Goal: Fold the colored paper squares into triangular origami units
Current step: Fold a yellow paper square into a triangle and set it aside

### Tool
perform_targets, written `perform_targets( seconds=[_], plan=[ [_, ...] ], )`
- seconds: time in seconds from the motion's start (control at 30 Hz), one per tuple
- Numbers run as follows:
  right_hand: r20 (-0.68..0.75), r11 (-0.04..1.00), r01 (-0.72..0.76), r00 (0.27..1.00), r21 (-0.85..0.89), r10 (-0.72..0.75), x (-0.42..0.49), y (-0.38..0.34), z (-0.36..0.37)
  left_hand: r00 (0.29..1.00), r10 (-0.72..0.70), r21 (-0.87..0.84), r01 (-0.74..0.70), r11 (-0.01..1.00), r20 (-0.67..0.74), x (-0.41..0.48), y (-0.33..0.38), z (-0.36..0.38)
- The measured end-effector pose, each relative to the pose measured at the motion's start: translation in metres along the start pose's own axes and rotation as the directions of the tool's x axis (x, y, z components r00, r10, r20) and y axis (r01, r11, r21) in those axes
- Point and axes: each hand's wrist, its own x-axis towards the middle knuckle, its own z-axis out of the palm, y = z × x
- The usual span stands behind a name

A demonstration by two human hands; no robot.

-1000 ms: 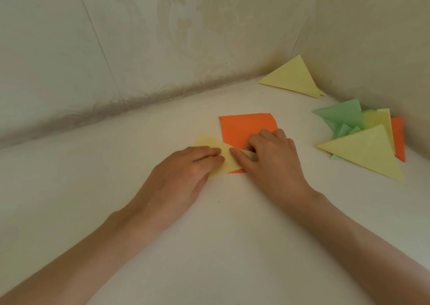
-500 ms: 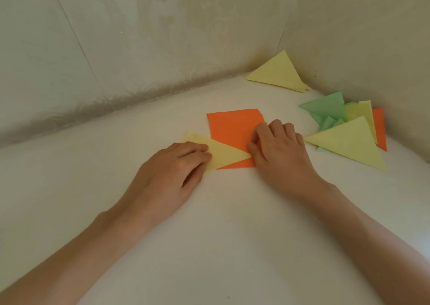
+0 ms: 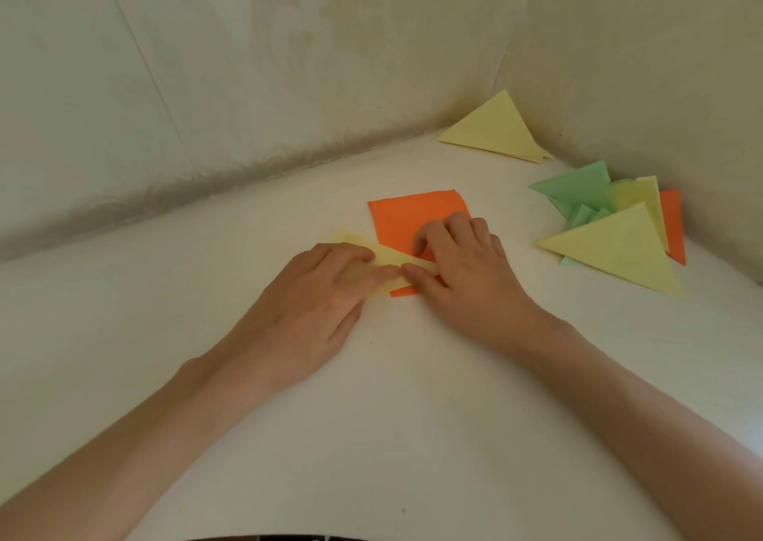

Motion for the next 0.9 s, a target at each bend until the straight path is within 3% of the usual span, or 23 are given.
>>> perform_targets(
  seconds=[0.17, 0.37, 0.57, 0.67, 0.77, 0.9],
  plan=[
    [0.014, 1.000, -0.015, 1.000, 0.026, 0.015, 0.001, -0.001, 0.000, 0.991, 0.077, 0.190, -0.098, 0.977, 0.113, 0.002, -0.004, -0.011],
    [0.011, 0.998, -0.033, 0.999, 0.051, 0.033, 0.001, -0.001, -0.001, 0.978, 0.113, 0.237, -0.153, 0.960, 0.173, -0.033, -0.017, -0.035],
    [0.013, 0.998, -0.034, 0.999, 0.059, 0.033, 0.000, -0.002, -0.002, 0.996, 0.010, 0.045, -0.015, 0.999, 0.093, -0.068, -0.024, -0.040],
    [-0.010, 0.999, -0.015, 1.000, 0.044, 0.016, -0.001, -0.001, -0.002, 0.997, 0.067, 0.034, -0.068, 0.997, 0.036, -0.073, -0.026, -0.044],
    [-0.057, 0.998, 0.054, 0.997, -0.029, -0.056, -0.001, 0.000, -0.002, 0.993, 0.109, -0.007, -0.110, 0.994, -0.033, -0.064, -0.025, -0.044],
    [-0.209, 0.976, 0.197, 0.955, -0.094, -0.213, 0.001, -0.007, -0.013, 0.999, 0.027, -0.254, -0.034, 0.967, -0.034, -0.044, -0.032, -0.039]
  ],
)
